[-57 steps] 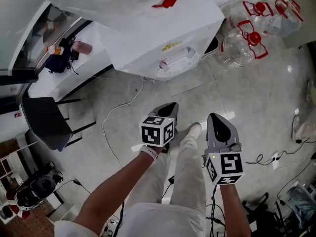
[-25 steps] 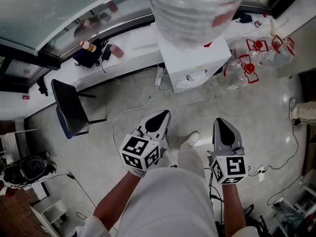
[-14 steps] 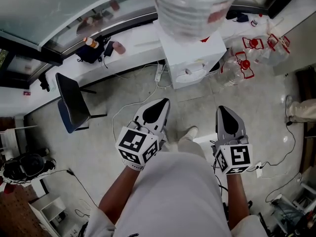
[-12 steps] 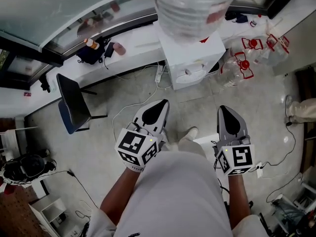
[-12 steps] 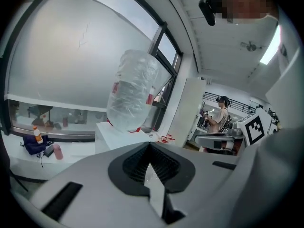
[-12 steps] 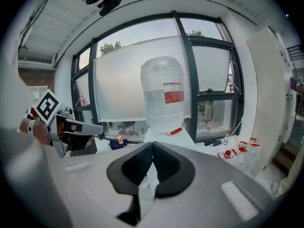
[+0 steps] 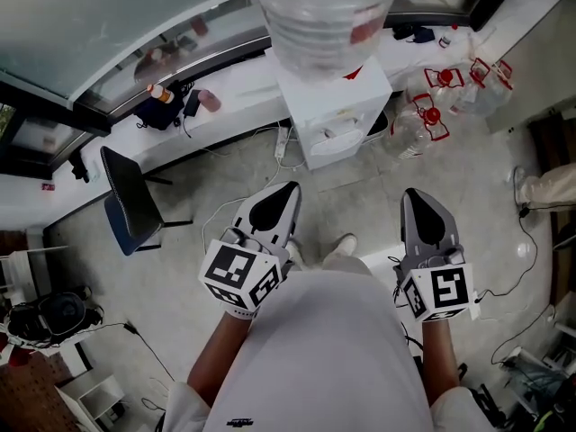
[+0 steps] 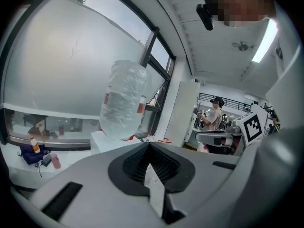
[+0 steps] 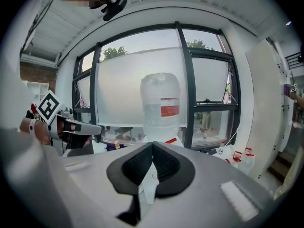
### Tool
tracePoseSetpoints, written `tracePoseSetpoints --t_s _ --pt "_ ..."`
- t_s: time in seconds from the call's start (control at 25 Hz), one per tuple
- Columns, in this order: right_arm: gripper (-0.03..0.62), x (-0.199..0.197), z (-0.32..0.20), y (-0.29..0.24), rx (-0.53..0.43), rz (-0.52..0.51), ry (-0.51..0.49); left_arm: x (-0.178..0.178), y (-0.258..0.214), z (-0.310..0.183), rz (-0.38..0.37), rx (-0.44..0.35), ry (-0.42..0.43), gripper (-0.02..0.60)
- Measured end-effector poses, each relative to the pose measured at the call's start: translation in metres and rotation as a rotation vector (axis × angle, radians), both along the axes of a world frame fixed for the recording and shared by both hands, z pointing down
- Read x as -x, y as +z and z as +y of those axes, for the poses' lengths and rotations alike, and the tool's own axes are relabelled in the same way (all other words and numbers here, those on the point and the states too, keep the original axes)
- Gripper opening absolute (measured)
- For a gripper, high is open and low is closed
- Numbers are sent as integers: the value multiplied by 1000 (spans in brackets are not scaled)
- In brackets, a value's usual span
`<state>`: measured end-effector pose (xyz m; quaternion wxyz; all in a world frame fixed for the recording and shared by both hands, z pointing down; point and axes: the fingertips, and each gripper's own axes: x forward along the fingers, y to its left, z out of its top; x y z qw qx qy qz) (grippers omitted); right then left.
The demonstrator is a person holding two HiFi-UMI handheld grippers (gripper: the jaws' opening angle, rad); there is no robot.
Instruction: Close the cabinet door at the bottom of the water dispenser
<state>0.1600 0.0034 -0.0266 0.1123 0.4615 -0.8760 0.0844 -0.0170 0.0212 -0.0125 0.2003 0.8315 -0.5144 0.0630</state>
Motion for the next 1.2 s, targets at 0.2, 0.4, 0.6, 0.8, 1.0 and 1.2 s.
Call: tracePoseSetpoints --t_s 0.2,0.4,0.6,0.8,1.0,1.2 --pt "2 -3 7 -10 -7 -19 2 0 -13 0 5 -26 -1 6" --pt "2 2 10 -5 -3 -5 -26 1 -27 -1 6 -49 2 6" --pt "2 8 13 -5 11 -6 -110 -5 -28 -5 5 -42 0 6" --pt "2 12 19 -7 -22 69 -174 -10 -29 -7 13 -44 -1 6" --pt "2 7 13 -6 -24 43 -158 -16 -28 -10 1 -40 9 6" --pt "2 5 11 -2 -27 49 -134 -21 -29 -8 -8 -31 21 6"
